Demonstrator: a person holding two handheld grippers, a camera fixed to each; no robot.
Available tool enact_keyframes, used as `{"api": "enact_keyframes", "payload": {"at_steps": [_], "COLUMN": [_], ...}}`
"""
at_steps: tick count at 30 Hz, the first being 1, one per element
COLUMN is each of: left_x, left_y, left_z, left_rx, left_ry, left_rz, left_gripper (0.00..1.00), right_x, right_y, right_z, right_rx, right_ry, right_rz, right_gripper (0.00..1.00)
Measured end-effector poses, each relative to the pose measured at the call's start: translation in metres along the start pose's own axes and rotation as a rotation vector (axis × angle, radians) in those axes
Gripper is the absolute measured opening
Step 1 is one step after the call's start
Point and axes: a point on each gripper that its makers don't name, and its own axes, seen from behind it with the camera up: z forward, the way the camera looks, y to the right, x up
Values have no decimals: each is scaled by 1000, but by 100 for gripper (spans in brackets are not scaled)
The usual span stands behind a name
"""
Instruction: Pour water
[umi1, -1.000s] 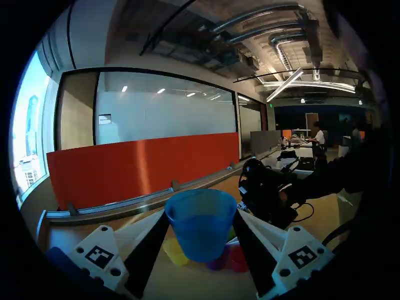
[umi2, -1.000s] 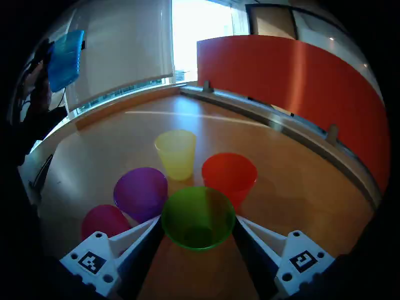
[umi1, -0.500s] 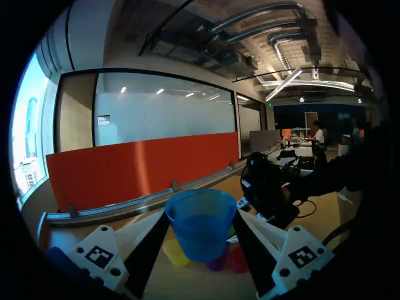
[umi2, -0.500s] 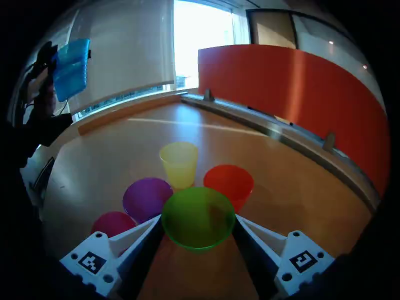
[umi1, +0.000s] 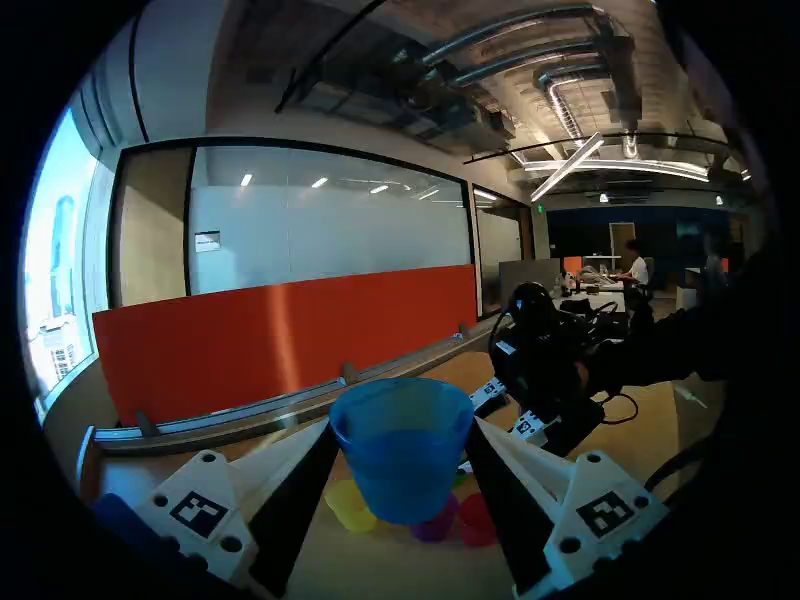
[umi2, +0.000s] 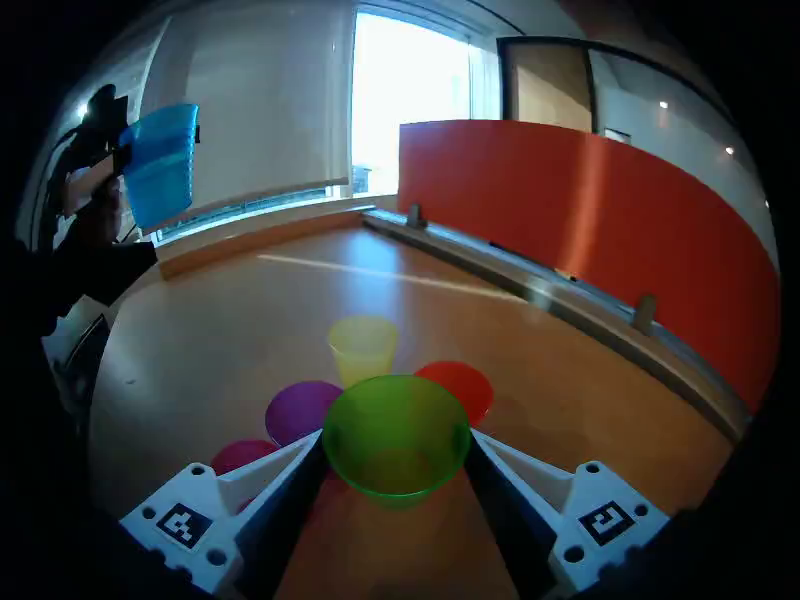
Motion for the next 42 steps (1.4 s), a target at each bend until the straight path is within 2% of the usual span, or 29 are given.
{"api": "enact_keyframes", "payload": {"at_steps": [24,42], "left_x": [9,7], "left_y": [1,-1], "left_z": [-6,-10], "left_rx": [20,27], "left_ry": [0,-1], "left_rz": [5,5], "left_gripper": [85,85], "right_x": [44,71], "right_y": [-15,-29], "right_z": [-38,-49], "right_rx": [-26,-30], "right_ry": [174,285], "right_rz": [-29,-37], "right_gripper": [92,92]}}
